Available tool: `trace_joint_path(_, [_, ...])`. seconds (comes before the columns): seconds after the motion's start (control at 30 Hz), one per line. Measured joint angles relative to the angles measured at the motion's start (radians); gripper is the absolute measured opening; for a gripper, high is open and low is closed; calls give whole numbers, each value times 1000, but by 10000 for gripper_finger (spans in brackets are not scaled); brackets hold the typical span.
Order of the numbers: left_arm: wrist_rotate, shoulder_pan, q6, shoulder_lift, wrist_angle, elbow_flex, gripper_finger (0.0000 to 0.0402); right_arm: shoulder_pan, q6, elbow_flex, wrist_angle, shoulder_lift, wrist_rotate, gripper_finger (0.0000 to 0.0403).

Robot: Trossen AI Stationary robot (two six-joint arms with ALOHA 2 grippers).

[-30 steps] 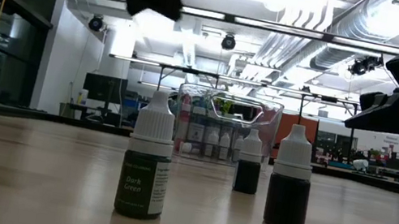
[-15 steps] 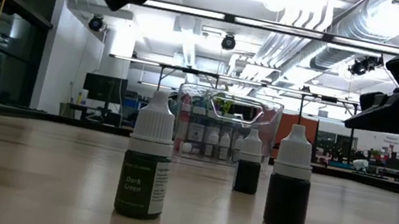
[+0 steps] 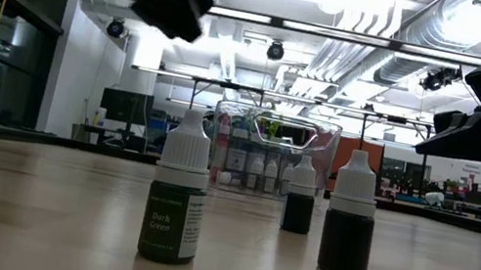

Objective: Pick & Place food coloring
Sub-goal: Put the small red food coloring bottle into the transparent bin

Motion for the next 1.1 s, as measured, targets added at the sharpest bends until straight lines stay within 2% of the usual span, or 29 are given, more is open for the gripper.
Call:
trace_joint_path(0.13, [-44,2,14,54,-2,30,213,0,0,0,0,0,0,0])
trace_joint_path(0.23, [-54,2,60,91,9,37,231,0,0,0,2,0,0,0])
trace_joint_path(0.73, [-88,34,106,207,45,35,234,0,0,0,2,0,0,0])
trace_joint_path(1.1, [-33,50,59,248,99,38,234,0,0,0,2,0,0,0])
